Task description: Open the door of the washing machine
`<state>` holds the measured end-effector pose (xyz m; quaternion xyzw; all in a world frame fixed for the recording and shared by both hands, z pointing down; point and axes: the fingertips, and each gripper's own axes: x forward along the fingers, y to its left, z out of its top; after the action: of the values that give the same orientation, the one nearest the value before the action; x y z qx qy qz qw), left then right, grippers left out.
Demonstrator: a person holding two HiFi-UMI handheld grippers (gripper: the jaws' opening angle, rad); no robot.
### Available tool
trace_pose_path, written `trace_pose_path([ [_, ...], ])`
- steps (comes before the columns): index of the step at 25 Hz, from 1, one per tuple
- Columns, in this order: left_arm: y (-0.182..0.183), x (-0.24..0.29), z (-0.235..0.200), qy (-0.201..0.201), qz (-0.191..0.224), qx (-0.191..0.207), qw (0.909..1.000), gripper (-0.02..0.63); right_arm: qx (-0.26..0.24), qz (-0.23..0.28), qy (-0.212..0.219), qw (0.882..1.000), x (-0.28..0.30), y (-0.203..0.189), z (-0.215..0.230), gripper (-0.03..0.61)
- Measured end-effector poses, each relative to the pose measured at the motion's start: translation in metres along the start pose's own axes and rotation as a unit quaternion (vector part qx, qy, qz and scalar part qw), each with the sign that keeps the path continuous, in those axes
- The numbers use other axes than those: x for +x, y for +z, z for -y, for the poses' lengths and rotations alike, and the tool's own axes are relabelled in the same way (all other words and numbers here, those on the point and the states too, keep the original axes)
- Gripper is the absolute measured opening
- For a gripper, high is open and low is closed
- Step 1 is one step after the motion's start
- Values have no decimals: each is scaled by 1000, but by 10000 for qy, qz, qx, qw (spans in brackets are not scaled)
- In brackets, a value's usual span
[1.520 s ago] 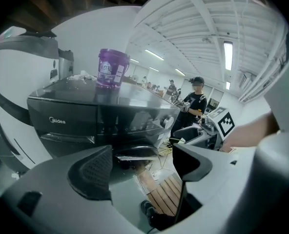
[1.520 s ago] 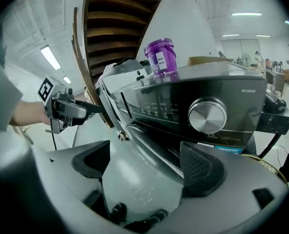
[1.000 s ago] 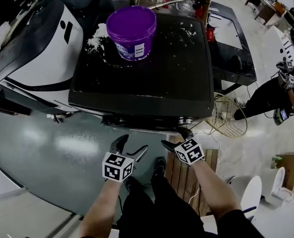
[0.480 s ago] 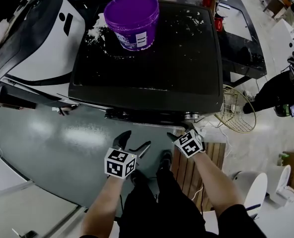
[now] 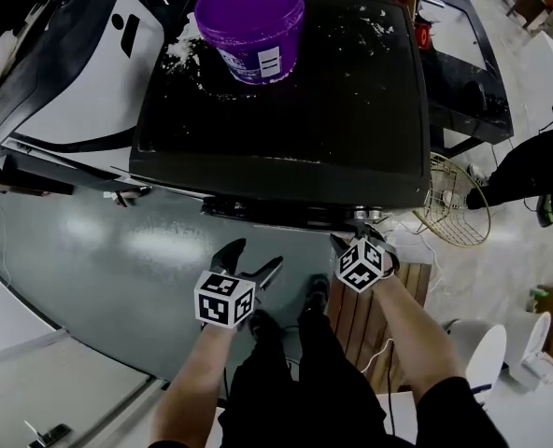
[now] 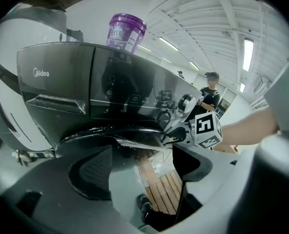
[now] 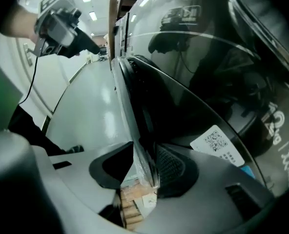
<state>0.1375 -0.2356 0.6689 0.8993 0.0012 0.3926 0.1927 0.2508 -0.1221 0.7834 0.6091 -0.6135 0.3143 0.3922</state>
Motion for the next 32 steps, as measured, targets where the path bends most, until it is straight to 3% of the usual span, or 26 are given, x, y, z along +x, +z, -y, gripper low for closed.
trace_pose_path([
  [11, -1, -14, -2, 138, 83, -280, 9995, 407, -842, -227, 5, 9962, 3, -4, -1, 124],
  [27, -26, -41, -5, 116, 58, -416, 9990, 405, -592, -526, -472, 9957, 2, -5, 3, 107],
  [32, -30, -42, -2, 22, -13, -446, 9990, 405, -621, -593, -274, 9959, 2, -8, 0, 108],
])
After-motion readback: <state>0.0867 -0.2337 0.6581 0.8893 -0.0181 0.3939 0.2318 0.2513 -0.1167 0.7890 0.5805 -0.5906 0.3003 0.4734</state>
